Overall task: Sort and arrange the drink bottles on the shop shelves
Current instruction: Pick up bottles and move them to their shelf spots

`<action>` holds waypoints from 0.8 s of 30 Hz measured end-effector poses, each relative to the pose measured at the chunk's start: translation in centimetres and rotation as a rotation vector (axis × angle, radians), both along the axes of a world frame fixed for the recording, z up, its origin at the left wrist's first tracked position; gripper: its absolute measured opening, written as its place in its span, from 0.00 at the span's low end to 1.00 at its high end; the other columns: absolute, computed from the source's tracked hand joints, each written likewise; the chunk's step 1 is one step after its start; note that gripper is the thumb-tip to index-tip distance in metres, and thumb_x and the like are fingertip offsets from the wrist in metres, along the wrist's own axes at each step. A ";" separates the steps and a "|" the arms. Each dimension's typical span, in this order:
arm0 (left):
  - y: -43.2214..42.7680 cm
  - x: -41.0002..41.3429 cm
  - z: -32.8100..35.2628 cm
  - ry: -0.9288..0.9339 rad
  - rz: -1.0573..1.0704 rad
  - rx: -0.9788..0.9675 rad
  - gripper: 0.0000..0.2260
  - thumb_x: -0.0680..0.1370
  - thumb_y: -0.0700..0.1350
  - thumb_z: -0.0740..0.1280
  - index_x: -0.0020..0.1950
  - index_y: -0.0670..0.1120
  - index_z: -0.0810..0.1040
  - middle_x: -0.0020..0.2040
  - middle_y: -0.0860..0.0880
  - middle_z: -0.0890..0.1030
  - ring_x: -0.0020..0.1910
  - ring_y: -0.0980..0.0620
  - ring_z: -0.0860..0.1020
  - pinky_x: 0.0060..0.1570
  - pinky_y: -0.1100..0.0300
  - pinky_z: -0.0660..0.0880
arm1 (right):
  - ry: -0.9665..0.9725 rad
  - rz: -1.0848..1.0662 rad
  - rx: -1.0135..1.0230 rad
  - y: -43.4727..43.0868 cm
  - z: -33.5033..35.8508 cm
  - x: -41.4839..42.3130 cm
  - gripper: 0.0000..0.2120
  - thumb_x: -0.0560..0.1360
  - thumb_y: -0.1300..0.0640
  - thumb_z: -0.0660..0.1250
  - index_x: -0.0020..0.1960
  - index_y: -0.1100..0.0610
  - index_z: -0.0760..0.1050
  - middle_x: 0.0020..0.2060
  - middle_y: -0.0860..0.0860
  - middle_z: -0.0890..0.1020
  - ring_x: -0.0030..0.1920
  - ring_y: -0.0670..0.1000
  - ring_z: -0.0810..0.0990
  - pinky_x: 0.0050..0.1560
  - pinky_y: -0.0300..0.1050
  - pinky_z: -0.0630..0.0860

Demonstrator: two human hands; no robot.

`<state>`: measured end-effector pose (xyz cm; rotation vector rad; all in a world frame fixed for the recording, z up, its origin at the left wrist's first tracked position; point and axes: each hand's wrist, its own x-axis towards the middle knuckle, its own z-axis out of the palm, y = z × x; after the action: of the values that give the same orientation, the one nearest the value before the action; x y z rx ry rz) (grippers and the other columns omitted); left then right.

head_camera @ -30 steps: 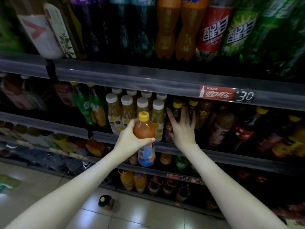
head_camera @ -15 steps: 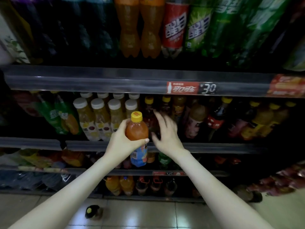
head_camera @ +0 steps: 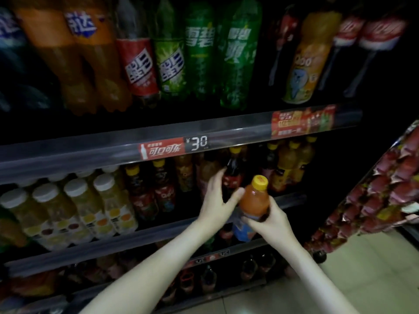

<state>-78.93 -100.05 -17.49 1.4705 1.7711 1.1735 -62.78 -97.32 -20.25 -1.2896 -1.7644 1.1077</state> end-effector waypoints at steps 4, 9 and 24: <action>3.5 1.7 0.2 0.186 0.173 0.015 0.33 0.79 0.56 0.63 0.77 0.45 0.54 0.74 0.43 0.63 0.73 0.47 0.61 0.69 0.58 0.59 | 0.024 -0.173 -0.014 1.5 -0.8 3.1 0.31 0.64 0.58 0.80 0.61 0.48 0.67 0.47 0.41 0.77 0.46 0.43 0.77 0.48 0.36 0.70; 6.5 3.8 0.6 0.235 0.359 -0.028 0.37 0.75 0.51 0.70 0.76 0.39 0.55 0.70 0.39 0.65 0.71 0.41 0.63 0.69 0.51 0.62 | 0.098 -0.231 -0.022 3.1 -1.3 4.7 0.32 0.65 0.61 0.80 0.63 0.52 0.68 0.49 0.47 0.78 0.50 0.49 0.78 0.51 0.40 0.71; 1.4 -0.6 -1.4 0.109 0.239 -0.125 0.36 0.71 0.57 0.73 0.73 0.46 0.62 0.59 0.46 0.77 0.54 0.46 0.78 0.47 0.60 0.75 | 0.232 -0.213 0.012 5.8 -2.7 1.4 0.34 0.66 0.59 0.79 0.67 0.54 0.67 0.56 0.50 0.78 0.55 0.50 0.77 0.56 0.43 0.71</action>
<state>-79.54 -98.65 -18.85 1.2987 2.1013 1.0905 -61.38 -91.50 -22.98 -1.2548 -1.4271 1.0756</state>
